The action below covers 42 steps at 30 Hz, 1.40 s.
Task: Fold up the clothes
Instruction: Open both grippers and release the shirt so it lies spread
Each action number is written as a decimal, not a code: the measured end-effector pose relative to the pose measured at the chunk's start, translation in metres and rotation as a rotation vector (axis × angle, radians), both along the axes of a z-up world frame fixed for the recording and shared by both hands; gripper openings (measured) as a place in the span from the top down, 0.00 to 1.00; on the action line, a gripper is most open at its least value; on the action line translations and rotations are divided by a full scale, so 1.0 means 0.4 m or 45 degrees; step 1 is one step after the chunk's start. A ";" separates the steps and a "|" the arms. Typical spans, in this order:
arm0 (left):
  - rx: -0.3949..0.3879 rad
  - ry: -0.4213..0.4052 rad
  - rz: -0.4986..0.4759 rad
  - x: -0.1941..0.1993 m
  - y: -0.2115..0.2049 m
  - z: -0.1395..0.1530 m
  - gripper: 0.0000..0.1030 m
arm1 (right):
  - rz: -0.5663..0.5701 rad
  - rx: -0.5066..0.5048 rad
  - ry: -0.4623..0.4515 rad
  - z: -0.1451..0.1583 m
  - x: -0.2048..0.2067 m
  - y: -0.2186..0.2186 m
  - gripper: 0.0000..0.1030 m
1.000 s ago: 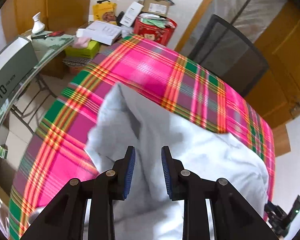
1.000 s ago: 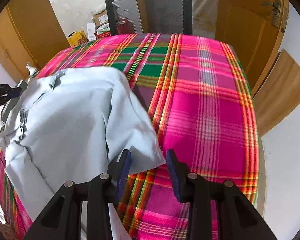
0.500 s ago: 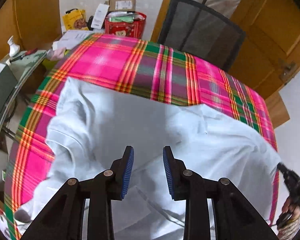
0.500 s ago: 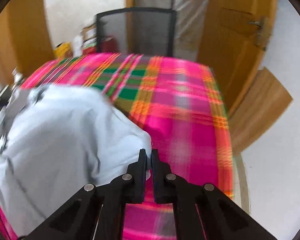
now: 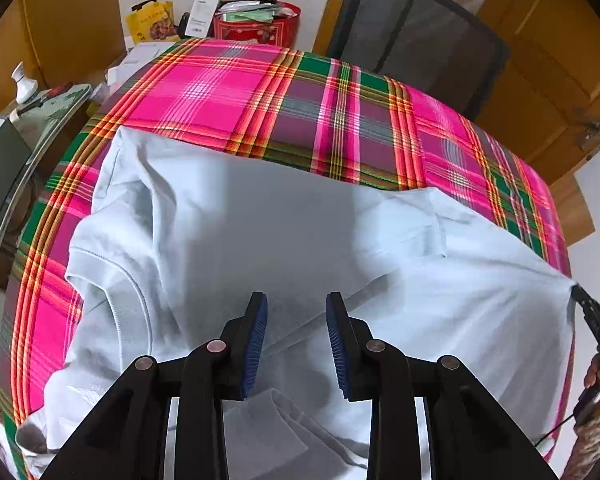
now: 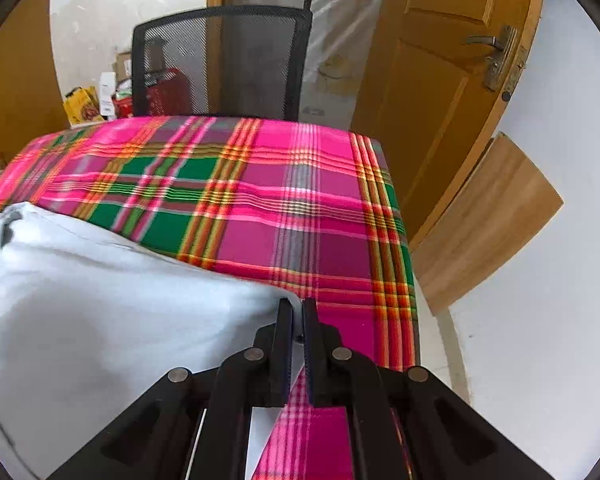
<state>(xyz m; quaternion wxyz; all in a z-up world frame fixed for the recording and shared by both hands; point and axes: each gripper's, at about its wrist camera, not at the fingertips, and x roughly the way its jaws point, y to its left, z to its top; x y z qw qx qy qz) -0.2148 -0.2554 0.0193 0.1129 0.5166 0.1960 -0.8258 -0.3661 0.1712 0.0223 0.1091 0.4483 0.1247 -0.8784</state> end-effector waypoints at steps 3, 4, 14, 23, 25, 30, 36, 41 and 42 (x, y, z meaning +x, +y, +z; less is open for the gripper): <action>0.008 -0.009 0.021 -0.006 -0.013 -0.007 0.69 | -0.018 0.018 0.000 -0.013 -0.003 0.002 0.95; 0.010 -0.011 0.026 -0.008 -0.016 -0.009 0.69 | -0.003 0.024 -0.014 -0.021 -0.003 -0.002 0.95; 0.014 -0.010 -0.035 0.068 -0.020 0.031 0.68 | -0.039 -0.011 -0.025 0.015 0.074 0.046 0.89; 0.038 0.021 0.002 0.238 -0.070 0.094 0.61 | -0.083 -0.110 0.016 0.121 0.246 0.160 0.89; 0.031 0.026 0.010 0.274 -0.085 0.103 0.59 | -0.054 -0.111 0.037 0.159 0.305 0.178 0.89; -0.021 0.003 -0.035 0.368 -0.106 0.113 0.57 | 0.033 -0.066 0.107 0.257 0.462 0.196 0.87; -0.167 0.019 -0.138 0.442 -0.093 0.104 0.57 | 0.195 -0.090 0.183 0.338 0.648 0.175 0.79; -0.293 0.049 -0.219 0.495 -0.080 0.095 0.57 | 0.261 -0.148 0.137 0.270 0.698 0.113 0.78; -0.319 0.055 -0.236 0.506 -0.077 0.094 0.57 | 0.263 -0.155 0.105 0.241 0.696 0.098 0.78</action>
